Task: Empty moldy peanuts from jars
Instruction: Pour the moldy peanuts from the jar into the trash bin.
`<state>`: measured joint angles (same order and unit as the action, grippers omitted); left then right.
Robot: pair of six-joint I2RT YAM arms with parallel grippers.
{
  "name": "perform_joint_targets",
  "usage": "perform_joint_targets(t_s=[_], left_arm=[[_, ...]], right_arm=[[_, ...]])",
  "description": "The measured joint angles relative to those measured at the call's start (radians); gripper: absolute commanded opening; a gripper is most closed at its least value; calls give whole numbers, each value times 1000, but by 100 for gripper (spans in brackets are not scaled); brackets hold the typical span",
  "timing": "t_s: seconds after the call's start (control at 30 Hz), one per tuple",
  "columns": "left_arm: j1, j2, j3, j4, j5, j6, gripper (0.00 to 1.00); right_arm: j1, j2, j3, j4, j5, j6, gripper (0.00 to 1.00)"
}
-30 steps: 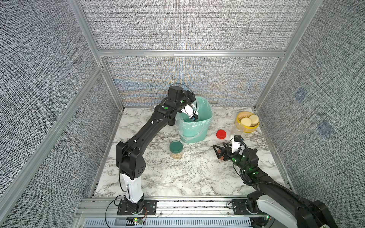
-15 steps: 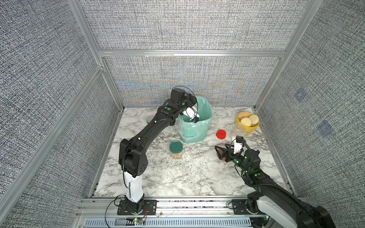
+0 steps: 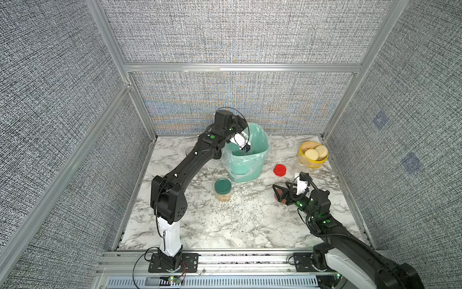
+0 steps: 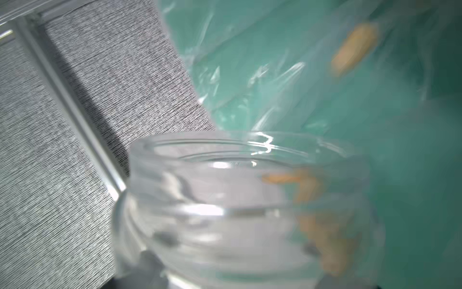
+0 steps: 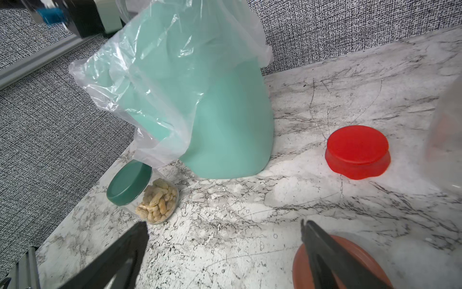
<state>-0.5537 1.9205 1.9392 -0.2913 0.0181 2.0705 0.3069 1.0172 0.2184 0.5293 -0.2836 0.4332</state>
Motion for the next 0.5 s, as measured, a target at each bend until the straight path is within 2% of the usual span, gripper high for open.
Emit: perform_joint_targets(t_s=[0.17, 0.27, 0.33, 0.4, 0.5], left_arm=[[-6, -19, -33, 37, 8, 0, 0], [-8, -3, -64, -33, 8, 0, 0], [-8, 14, -27, -76, 2, 0, 0], [-9, 20, 18, -46, 0, 0, 0], [-10, 14, 5, 32, 9, 0, 0]], right_arm=[[0, 5, -6, 6, 0, 3, 98], [-1, 5, -6, 9, 0, 3, 98], [-1, 3, -6, 10, 0, 3, 98], [-1, -4, -6, 10, 0, 5, 98], [-1, -11, -11, 14, 8, 7, 98]])
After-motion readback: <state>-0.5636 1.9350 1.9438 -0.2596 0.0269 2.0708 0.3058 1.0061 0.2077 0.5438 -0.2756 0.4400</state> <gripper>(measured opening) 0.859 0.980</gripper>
